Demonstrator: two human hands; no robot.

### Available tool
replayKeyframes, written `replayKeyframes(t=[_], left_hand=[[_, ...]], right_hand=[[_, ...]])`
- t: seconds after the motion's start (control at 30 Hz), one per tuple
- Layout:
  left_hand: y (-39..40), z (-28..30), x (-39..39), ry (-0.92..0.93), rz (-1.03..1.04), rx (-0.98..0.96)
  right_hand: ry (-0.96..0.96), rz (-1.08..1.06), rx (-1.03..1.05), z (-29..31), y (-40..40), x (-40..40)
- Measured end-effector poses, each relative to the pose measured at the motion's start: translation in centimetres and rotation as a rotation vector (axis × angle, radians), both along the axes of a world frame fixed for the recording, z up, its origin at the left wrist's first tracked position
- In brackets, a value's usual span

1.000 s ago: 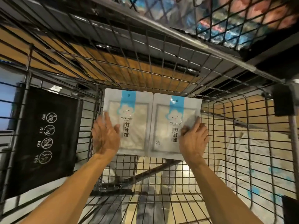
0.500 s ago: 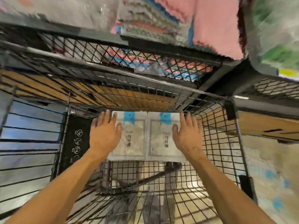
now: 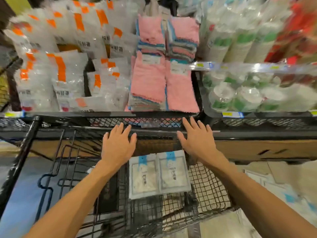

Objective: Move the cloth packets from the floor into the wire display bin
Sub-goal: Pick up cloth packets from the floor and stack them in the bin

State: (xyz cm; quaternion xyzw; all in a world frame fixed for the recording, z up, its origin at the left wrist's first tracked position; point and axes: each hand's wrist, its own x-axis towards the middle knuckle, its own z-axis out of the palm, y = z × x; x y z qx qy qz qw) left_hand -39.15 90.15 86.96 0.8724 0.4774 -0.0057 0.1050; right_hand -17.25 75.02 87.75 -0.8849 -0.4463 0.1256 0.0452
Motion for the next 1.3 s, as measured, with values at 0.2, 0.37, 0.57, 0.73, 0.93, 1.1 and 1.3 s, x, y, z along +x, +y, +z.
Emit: replayKeyframes(t=[0.2, 0.37, 0.57, 0.73, 0.93, 1.1, 1.3], left_hand=[[-0.5, 10.5, 1.7, -0.029, -0.15, 0.045], [-2.0, 17.3, 2.3, -0.031, -0.269, 0.127], [-3.1, 22.6, 4.2, -0.082, -0.503, 0.156], [-5.5, 24.7, 6.4, -0.138, -0.713, 0.177], [-11.7, 25.5, 9.2, -0.168, -0.918, 0.151], [-18.9, 25.3, 11.1, -0.162, -1.075, 0.109], [-28.8, 24.2, 12.8, -0.145, -1.22, 0.074]], right_hand=[[-0.03, 0.026, 0.061, 10.2, -2.7, 0.7], [-0.095, -0.071, 0.12, 16.6, -6.0, -0.4], [-0.166, -0.283, 0.191, 21.9, -10.7, -3.0], [-0.191, -0.477, 0.214, 24.6, -16.8, -4.9], [-0.251, -0.745, 0.229, 25.4, -25.9, -7.7], [-0.305, -0.913, 0.239, 24.5, -33.8, -10.3], [-0.306, -1.072, 0.177, 23.2, -43.6, -13.4]])
